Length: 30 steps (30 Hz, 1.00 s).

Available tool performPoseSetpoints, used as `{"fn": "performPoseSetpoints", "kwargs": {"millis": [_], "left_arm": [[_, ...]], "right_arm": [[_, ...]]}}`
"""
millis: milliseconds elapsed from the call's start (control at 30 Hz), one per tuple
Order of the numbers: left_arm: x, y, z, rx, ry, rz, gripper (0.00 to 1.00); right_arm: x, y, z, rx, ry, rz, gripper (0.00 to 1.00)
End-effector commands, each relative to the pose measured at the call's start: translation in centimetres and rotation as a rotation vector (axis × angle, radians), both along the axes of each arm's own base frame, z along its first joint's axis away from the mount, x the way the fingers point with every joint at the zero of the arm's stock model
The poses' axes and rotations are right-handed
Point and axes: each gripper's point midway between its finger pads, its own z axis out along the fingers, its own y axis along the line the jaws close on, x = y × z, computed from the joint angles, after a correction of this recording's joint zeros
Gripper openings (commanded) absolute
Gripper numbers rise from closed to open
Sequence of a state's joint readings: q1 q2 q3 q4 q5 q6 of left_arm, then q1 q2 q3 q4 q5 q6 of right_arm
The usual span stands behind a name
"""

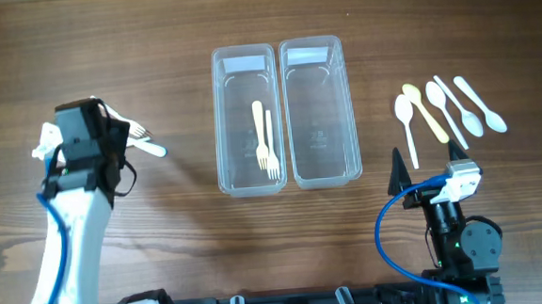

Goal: Pack container

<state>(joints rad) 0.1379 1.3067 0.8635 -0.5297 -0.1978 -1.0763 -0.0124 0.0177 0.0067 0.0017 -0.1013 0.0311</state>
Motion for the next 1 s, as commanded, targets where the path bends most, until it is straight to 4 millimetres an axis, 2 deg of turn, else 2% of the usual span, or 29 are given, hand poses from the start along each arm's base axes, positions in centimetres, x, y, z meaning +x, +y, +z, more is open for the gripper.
{"fn": "performPoseSetpoints", "kwargs": {"millis": [0, 167, 267, 300, 400, 567, 700, 800, 967], "left_arm": [[-0.2, 0.8, -4.0, -0.078, 0.078, 0.196, 0.60], [-0.5, 0.8, -7.8, -0.099, 0.174, 0.235, 0.57], [-0.2, 1.2, -9.0, -0.100, 0.187, 0.245, 0.47], [-0.2, 1.4, -9.2, -0.101, 0.187, 0.251, 0.41], [-0.1, 2.1, -9.3, -0.102, 0.176, 0.270, 0.34], [0.2, 3.4, -9.0, -0.104, 0.143, 0.305, 0.39], [0.7, 3.7, -8.8, -0.103, 0.120, 0.308, 0.43], [1.7, 3.9, -8.4, -0.100, 0.075, 0.306, 0.43], [1.9, 4.0, -8.3, -0.099, 0.067, 0.306, 0.43]], "right_arm": [[0.0, 0.0, 0.1, -0.004, -0.005, 0.002, 1.00], [0.0, 0.0, 0.1, -0.005, -0.005, 0.002, 1.00], [0.0, 0.0, 0.1, -0.005, -0.006, 0.002, 1.00], [0.0, 0.0, 0.1, -0.005, -0.006, 0.002, 1.00], [0.0, 0.0, 0.1, -0.005, -0.006, 0.002, 1.00], [0.0, 0.0, 0.1, -0.005, -0.006, 0.002, 1.00], [0.0, 0.0, 0.1, -0.005, -0.005, 0.002, 1.00], [0.0, 0.0, 0.1, -0.005, -0.005, 0.002, 1.00], [0.0, 0.0, 0.1, -0.005, -0.006, 0.002, 1.00]]}}
